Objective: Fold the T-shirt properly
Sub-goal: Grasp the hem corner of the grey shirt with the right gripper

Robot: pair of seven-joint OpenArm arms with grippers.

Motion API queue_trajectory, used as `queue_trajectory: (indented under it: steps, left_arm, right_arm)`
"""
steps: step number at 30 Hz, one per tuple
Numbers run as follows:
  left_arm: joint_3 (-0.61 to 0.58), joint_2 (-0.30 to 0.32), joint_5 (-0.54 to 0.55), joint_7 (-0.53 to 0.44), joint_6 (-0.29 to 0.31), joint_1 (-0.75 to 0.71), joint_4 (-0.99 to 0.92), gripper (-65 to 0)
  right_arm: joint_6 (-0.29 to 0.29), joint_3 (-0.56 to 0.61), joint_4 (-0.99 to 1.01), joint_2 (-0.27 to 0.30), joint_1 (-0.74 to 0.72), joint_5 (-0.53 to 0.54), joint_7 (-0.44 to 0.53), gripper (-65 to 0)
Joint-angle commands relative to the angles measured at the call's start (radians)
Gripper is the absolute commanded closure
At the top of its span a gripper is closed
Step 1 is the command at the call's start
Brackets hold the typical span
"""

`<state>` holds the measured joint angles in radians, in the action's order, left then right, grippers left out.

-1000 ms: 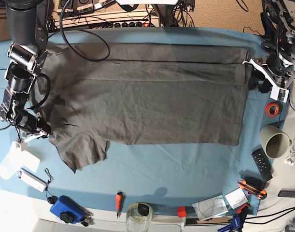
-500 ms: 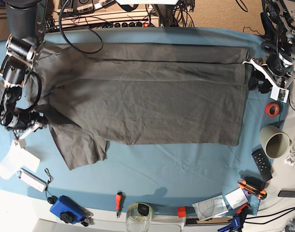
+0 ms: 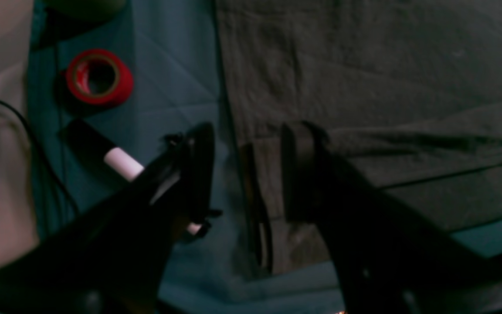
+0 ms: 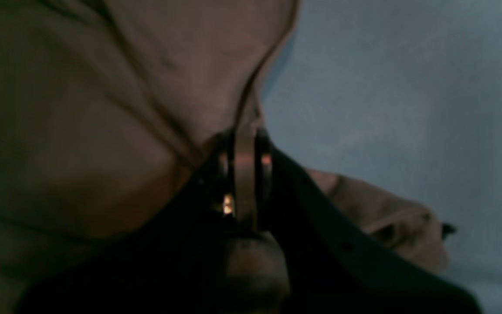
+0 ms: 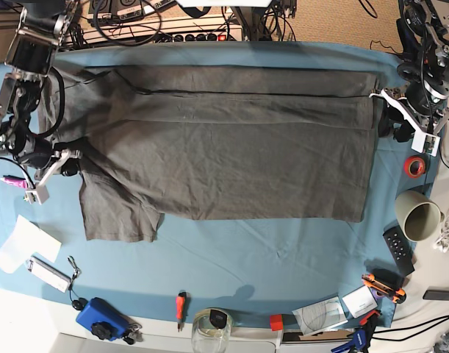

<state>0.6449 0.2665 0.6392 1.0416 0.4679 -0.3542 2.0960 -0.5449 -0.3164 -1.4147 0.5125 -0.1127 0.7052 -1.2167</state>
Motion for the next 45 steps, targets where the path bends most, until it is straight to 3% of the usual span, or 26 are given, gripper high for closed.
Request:
queue_trajectory:
  steps: [1,15,21,26,30,33,36,41,45]
  left_arm:
    - [0.006,0.013,0.011,-0.021,0.000,0.002,0.015,-25.6]
    - [0.006,0.013,0.011,-0.021,0.000,0.002,0.015,-25.6]
    - [0.006,0.013,0.010,-0.021,0.000,0.002,0.015,-25.6]
    - [0.005,0.013,0.011,-0.022,0.000,0.002,0.015,-25.6]
    - [0.005,0.013,0.010,-0.034,0.000,0.002,0.015,-25.6]
    - [0.005,0.013,0.010,-0.037,0.000,0.003,0.015,-25.6]
    - [0.005,0.013,0.011,-0.047,0.000,0.003,0.015,-25.6]
    - [0.005,0.013,0.010,-0.046,0.000,0.002,0.015,-25.6]
    - [0.005,0.013,0.011,-0.048,0.000,0.003,0.015,-25.6]
  right_arm:
    - [0.000,-0.006,-0.042,0.023,-0.002,0.008,0.002,0.0]
    - [-0.024,-0.006,-0.084,0.023,0.053,0.006,-0.048,0.0]
    - [-0.023,-0.006,-0.084,0.042,0.049,0.027,-0.083,-20.6]
    - [0.035,-0.045,-0.103,0.061,0.011,0.058,-0.085,-20.9]
    - [0.038,-0.132,-0.092,0.062,-0.066,-0.002,0.024,-20.9]
    - [0.079,-0.145,0.002,0.066,-0.150,-0.050,0.076,-20.9]
    - [0.076,-0.135,0.168,0.064,-0.263,-0.040,0.103,-20.9]
    - [-0.003,-0.134,0.461,0.061,-0.449,-0.077,0.174,-20.9]
    - [-0.014,-0.134,0.662,0.047,-0.558,-0.201,0.229,-20.9]
